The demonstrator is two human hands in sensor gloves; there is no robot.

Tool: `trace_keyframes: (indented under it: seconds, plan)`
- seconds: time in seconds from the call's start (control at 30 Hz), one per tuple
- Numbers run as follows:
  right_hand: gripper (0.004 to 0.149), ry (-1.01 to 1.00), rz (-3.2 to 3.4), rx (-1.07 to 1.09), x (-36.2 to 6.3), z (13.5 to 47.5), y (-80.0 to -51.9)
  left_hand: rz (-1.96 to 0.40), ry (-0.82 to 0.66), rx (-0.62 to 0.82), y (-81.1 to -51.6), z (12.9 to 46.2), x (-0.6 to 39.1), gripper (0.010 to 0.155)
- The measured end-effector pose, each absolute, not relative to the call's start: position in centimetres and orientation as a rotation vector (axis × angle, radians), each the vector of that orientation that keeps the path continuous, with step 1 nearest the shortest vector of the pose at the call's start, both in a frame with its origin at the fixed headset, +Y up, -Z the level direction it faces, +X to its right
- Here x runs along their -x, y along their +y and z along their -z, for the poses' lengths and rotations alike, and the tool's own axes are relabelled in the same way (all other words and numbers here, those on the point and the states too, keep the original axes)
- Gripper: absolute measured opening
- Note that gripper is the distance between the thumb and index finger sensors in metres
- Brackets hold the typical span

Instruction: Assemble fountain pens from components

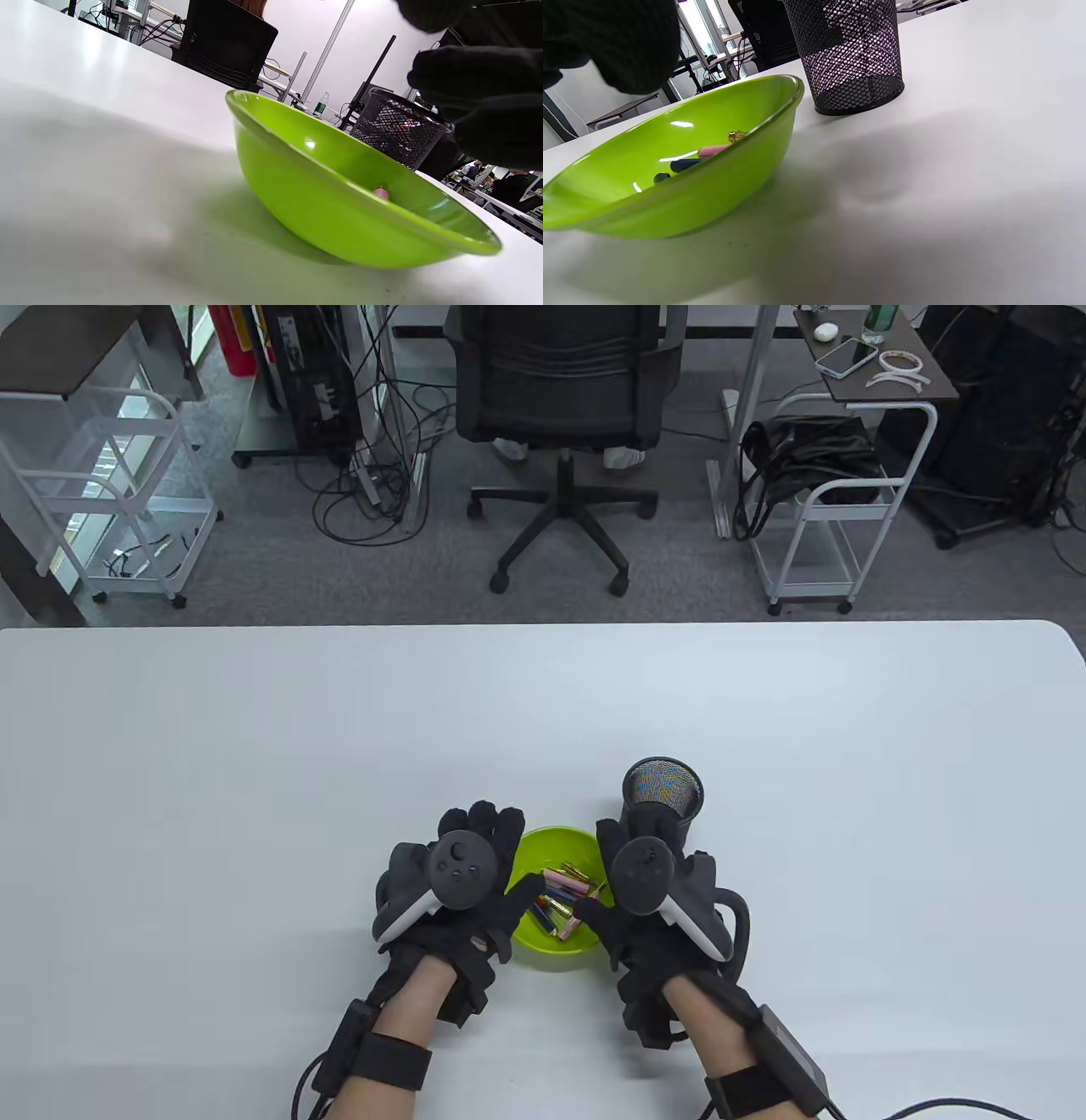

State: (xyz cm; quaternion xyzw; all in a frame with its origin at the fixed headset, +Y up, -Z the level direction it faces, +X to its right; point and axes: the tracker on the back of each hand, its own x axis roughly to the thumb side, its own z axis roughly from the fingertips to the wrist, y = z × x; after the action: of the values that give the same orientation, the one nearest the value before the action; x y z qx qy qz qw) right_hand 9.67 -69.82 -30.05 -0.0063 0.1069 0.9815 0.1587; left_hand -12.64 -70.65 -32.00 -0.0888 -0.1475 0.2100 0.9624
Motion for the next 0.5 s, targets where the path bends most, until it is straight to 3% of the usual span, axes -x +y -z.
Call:
trace_keyframes:
  seconds: [0.5]
  plan:
    - [0.089,0.308,-2.781,0.01,-9.9,29.88,-69.3,-0.451,-0.292,0.174,-70.29,32.05,12.72,0.079]
